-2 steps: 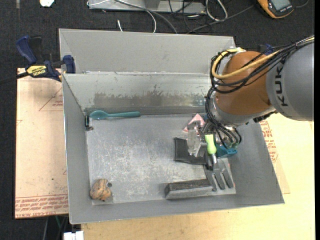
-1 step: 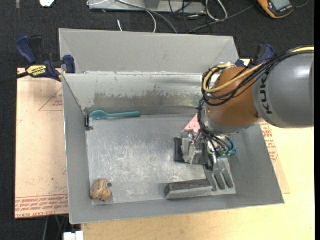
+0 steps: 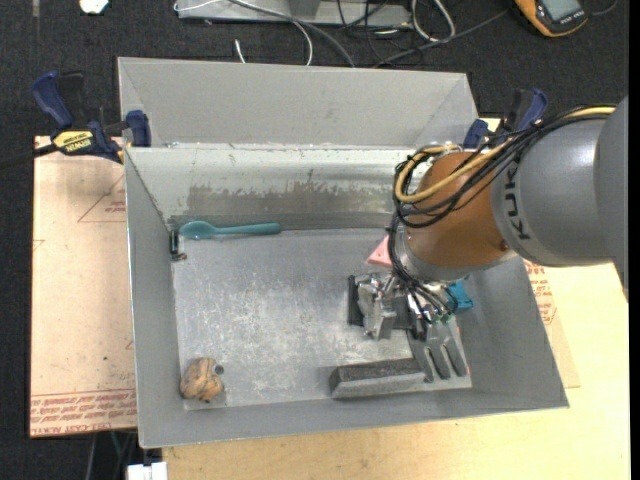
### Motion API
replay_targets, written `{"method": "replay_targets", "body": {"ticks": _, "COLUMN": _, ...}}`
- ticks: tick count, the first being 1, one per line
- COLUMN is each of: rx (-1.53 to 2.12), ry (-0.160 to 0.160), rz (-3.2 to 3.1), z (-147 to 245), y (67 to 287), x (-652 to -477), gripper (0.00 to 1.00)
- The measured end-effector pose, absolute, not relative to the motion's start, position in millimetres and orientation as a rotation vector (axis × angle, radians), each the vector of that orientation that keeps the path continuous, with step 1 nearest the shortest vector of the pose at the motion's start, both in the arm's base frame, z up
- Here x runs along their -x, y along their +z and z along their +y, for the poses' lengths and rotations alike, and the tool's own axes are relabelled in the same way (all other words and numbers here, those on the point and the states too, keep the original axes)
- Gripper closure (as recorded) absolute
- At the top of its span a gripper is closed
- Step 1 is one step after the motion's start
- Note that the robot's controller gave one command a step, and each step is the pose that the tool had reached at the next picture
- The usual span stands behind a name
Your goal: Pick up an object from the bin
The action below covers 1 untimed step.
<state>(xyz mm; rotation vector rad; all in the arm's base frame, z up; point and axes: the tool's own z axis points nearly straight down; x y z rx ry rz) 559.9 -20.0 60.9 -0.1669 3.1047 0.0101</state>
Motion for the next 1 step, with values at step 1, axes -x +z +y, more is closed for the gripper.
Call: {"method": "replay_targets", "body": {"ticks": 1, "rx": 0.082, "ry": 0.019, "rz": 3.109, "z": -28.6, "y": 79.8, "x": -568.8, "gripper": 1.00}}
